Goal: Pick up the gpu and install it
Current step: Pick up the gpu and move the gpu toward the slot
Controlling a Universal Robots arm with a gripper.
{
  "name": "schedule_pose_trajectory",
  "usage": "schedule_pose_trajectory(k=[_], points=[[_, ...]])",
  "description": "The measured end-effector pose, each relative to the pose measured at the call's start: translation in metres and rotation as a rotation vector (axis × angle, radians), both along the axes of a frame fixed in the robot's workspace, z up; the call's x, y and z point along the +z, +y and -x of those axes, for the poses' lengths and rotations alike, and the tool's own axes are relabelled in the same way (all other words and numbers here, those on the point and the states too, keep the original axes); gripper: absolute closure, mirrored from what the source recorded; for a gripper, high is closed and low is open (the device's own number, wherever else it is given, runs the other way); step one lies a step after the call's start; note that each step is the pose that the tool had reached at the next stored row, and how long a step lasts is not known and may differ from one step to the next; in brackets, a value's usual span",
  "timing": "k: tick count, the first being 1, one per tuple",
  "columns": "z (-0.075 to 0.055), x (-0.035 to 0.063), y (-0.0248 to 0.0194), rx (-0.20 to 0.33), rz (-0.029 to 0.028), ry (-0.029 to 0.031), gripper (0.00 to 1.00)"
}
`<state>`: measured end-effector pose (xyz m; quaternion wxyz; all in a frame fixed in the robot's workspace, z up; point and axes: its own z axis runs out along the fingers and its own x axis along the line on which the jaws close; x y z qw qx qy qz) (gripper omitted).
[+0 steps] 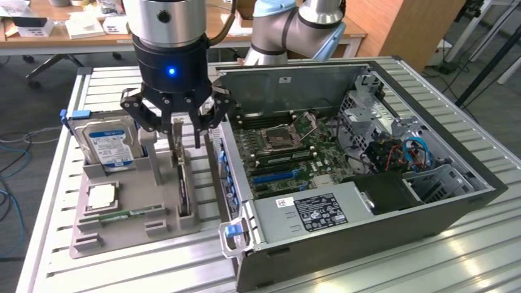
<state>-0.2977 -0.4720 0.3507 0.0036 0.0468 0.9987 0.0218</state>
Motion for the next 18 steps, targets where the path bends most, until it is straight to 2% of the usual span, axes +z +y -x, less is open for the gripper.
schedule_pose_trajectory(k=[1, 3, 18], points=[[0.0, 0.0, 0.0, 0.0, 0.0, 0.0, 0.57], [0.0, -0.0009, 0.0, 0.0, -0.0003, -0.0003, 0.57], [0.0, -0.0281, 0.0, 0.0, -0.0004, 0.0, 0.57]])
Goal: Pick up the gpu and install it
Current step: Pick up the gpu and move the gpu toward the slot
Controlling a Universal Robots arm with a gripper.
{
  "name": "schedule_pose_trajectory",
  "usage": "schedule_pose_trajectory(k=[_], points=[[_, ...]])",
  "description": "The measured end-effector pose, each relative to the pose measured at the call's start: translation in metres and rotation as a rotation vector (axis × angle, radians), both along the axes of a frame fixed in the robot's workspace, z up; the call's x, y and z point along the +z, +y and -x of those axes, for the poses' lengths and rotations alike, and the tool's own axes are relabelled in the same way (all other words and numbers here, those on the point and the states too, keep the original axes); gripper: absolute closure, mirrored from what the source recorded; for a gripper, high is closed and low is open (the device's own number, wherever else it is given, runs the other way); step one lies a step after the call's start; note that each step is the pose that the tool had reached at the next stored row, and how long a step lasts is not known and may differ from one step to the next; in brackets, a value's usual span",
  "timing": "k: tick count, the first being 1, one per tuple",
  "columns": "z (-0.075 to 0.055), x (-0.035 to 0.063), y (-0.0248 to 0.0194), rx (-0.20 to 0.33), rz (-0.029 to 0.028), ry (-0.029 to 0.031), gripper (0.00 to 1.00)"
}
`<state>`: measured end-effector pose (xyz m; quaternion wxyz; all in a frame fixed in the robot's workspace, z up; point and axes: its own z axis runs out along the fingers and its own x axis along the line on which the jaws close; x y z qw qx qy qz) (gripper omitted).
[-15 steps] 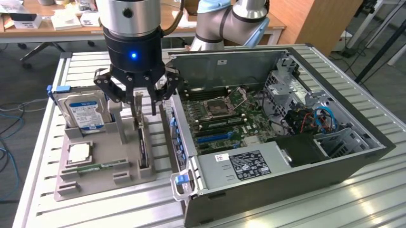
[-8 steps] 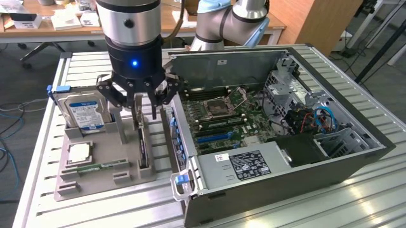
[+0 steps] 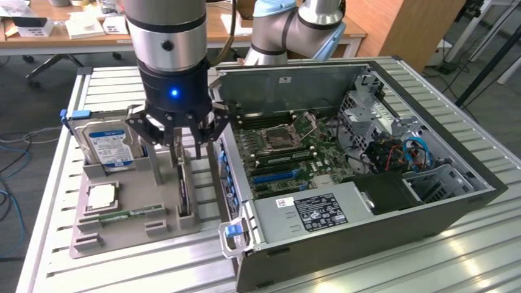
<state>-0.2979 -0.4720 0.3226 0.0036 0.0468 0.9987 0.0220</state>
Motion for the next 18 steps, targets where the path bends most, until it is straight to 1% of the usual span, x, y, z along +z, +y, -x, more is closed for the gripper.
schedule_pose_trajectory(k=[18], points=[[0.002, -0.0327, 0.0, 0.0, 0.0, -0.0001, 0.57]])
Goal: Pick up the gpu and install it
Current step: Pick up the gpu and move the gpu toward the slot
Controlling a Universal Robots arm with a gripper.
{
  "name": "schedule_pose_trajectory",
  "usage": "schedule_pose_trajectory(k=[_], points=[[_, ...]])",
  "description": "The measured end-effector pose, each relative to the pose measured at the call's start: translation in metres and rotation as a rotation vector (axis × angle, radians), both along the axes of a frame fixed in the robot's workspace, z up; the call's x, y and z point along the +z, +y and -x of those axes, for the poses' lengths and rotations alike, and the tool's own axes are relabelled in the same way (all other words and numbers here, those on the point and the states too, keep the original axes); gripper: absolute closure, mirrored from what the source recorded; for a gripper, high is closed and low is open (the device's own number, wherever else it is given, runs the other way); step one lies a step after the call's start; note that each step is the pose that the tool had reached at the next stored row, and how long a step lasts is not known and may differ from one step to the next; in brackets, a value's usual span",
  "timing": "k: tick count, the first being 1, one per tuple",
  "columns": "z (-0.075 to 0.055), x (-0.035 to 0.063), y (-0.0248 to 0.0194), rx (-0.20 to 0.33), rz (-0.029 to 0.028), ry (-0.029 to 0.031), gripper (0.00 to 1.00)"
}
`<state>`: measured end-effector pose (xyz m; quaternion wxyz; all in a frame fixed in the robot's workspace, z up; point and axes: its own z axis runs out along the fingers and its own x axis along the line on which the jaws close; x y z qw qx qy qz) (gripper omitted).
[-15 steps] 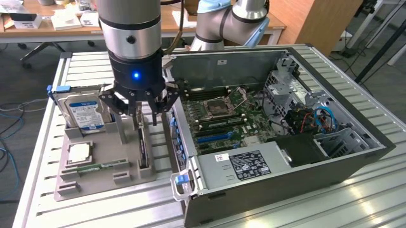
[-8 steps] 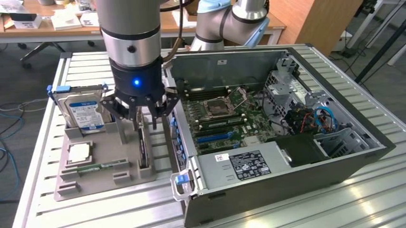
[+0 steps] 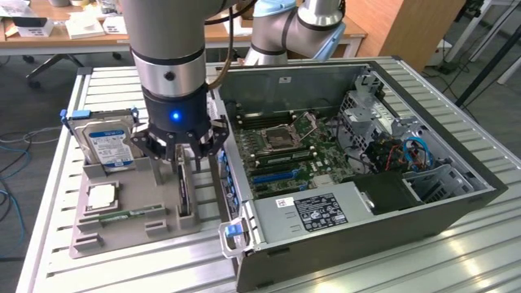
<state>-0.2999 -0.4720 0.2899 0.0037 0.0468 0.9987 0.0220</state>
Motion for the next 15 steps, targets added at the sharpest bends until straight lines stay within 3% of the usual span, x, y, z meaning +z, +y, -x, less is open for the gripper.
schedule_pose_trajectory(k=[4, 15], points=[[0.0002, -0.007, 0.0, 0.0, 0.0, 0.0, 0.57], [0.0039, -0.0088, 0.0003, 0.0, -0.0007, -0.0011, 0.57]])
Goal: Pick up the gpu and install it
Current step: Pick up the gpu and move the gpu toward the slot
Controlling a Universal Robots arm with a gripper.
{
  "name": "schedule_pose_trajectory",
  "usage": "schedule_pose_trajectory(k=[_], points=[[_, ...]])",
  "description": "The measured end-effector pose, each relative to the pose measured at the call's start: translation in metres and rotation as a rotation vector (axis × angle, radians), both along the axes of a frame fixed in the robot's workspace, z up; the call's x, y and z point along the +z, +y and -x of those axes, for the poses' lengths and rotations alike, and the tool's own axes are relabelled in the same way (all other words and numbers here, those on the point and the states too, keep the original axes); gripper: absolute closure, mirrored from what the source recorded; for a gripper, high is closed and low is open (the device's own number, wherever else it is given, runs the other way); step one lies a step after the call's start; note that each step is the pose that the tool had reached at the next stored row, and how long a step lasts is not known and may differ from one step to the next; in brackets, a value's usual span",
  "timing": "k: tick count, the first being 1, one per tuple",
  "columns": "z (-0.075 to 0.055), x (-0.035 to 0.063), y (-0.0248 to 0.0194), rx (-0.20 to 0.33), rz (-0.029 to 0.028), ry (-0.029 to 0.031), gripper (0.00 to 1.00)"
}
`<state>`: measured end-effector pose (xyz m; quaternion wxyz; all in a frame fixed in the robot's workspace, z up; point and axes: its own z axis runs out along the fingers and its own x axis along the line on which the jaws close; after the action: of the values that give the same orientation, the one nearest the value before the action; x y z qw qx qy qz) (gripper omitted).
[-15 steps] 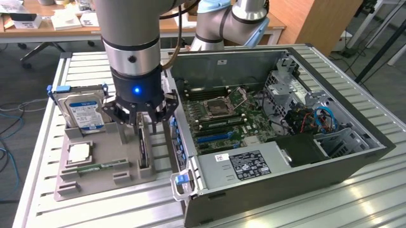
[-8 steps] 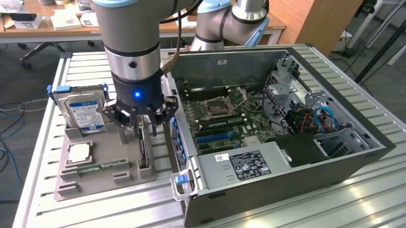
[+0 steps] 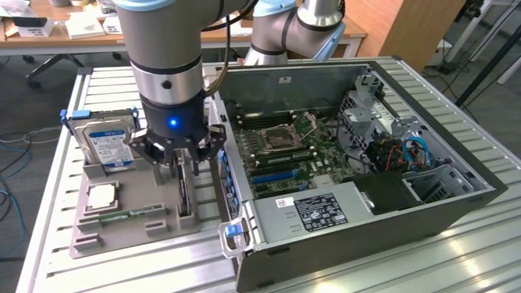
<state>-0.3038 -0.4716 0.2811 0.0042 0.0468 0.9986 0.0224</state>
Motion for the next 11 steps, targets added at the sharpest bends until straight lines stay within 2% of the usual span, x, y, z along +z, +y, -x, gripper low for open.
schedule_pose_trajectory(k=[1, 3, 7, 10, 11], points=[[0.0, -0.0002, 0.0, 0.0, -0.0003, 0.0, 0.57], [0.0, -0.0024, 0.0, 0.0, -0.0053, 0.0, 0.57], [0.0, -0.0089, -0.0001, 0.0, -0.0089, -0.0002, 0.57], [0.0, -0.0119, -0.0001, 0.0, -0.0201, -0.0005, 0.57], [0.0, -0.0124, 0.0, 0.0, -0.0257, -0.0008, 0.57]])
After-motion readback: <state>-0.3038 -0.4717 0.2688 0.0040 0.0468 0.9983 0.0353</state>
